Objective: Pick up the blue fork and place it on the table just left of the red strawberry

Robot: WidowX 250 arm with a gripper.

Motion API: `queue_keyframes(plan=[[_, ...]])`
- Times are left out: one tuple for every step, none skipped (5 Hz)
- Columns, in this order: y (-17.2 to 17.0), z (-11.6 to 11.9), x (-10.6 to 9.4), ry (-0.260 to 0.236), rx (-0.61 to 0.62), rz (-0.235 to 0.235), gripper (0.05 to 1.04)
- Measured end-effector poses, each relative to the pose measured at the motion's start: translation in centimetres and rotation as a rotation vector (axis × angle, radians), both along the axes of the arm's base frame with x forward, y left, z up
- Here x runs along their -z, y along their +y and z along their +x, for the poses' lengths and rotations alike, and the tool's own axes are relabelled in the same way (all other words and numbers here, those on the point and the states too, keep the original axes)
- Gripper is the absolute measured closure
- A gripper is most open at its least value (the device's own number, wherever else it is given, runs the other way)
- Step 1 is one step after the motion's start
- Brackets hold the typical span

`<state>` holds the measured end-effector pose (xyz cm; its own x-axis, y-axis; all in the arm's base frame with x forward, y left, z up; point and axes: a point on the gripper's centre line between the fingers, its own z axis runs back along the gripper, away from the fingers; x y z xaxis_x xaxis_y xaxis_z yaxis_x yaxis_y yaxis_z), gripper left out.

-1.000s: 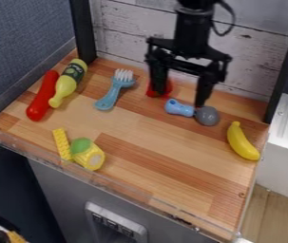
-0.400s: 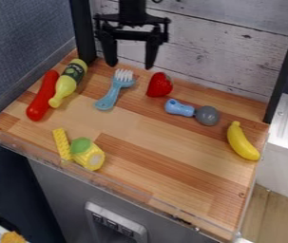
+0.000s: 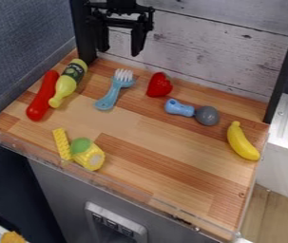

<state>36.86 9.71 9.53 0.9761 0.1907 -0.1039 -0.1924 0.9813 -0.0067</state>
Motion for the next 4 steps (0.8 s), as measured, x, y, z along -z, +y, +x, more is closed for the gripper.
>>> queue_keyframes(plan=[[0.4, 0.7, 1.2, 0.002, 0.07, -0.004, 0.086], [0.4, 1.0, 2.9, -0.005, 0.091, -0.006, 0.089], [0.4, 0.8, 5.0, -0.003, 0.058, -0.001, 0.085], [0.2, 0.4, 6.4, -0.008, 0.002, 0.002, 0.087]])
